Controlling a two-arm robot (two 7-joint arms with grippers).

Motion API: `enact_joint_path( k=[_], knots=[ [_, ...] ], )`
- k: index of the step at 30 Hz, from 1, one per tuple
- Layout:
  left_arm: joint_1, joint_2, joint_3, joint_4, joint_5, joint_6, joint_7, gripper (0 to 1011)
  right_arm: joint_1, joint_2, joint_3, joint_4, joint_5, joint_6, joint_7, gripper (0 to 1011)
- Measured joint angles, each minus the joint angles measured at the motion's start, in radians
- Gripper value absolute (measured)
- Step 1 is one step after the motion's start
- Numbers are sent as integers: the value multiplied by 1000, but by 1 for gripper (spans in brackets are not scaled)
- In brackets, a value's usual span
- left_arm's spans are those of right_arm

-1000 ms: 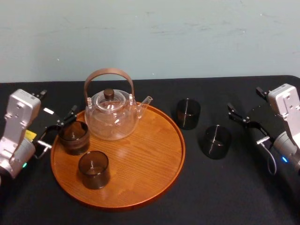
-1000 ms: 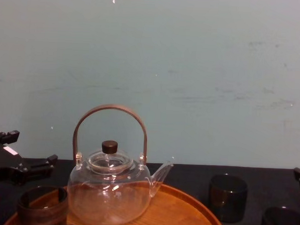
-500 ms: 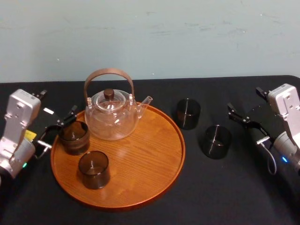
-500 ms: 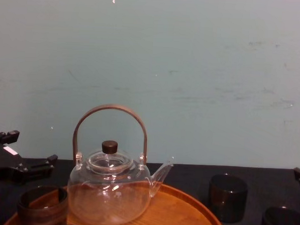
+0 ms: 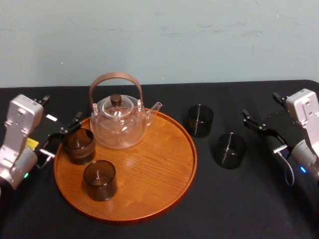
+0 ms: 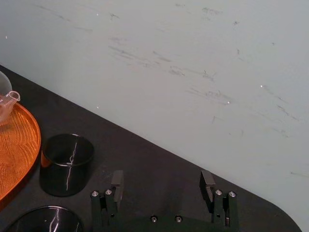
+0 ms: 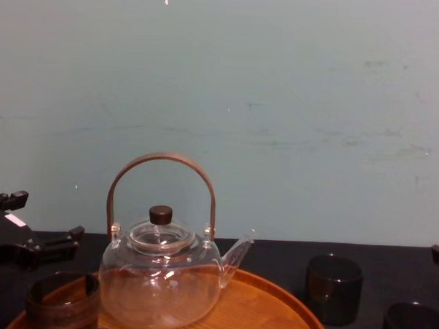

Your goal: Pick up the glass from the table and place it on the tray.

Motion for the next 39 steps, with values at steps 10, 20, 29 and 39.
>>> enact_joint_path(
  k=[10,20,29,39],
  knots=[
    [0,0,0,0,0,0,0,1001,-57,18,26,-87,-1,24,32,1007],
    [0,0,0,0,0,0,0,1001,-138,39,44,-203,11,69,69,1007],
    [0,0,0,0,0,0,0,1001,-181,32,51,-229,32,81,112,1007],
    [0,0,0,0,0,0,0,1002,-206,5,60,-211,51,90,151,1007]
  ],
)
